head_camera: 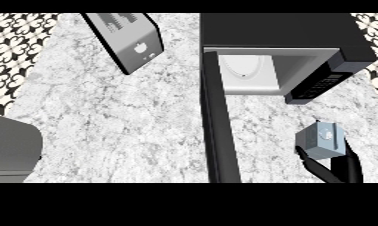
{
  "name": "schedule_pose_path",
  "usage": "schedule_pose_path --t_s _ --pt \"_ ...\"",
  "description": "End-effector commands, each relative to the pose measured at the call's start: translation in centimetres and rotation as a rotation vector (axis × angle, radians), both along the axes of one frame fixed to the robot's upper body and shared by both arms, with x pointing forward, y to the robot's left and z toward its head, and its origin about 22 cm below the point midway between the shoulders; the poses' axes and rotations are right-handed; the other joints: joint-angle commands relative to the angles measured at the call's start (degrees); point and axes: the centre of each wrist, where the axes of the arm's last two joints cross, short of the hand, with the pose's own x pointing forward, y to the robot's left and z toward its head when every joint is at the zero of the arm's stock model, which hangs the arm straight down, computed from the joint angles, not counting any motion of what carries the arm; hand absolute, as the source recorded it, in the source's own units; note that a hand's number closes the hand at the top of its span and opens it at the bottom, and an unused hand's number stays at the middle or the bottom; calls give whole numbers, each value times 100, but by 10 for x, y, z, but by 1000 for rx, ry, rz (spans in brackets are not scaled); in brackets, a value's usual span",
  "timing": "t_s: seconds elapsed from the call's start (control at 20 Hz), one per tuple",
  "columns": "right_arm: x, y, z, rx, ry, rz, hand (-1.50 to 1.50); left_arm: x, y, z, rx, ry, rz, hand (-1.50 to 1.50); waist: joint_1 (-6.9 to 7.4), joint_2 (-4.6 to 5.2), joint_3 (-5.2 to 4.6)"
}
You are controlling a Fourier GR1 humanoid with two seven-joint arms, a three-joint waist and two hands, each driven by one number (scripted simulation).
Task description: Pick up the milk, place it into the microwave and close the microwave
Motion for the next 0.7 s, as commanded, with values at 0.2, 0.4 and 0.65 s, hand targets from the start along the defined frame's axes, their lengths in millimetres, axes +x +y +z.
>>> schedule_pose_path --t_s 0.2,0.4,0.65 --pt "28 -12 9 -105 -36 -88 150 -6 -15 -5 2 2 -8 -150 18 6 6" --pt "47 13 0 -92 -69 -69 150 9 1 -13 4 -7 -3 -150 48 24 11" --pt "88 43 11 -98 -116 41 150 -17 6 -2 -11 8 -44 -150 196 44 22"
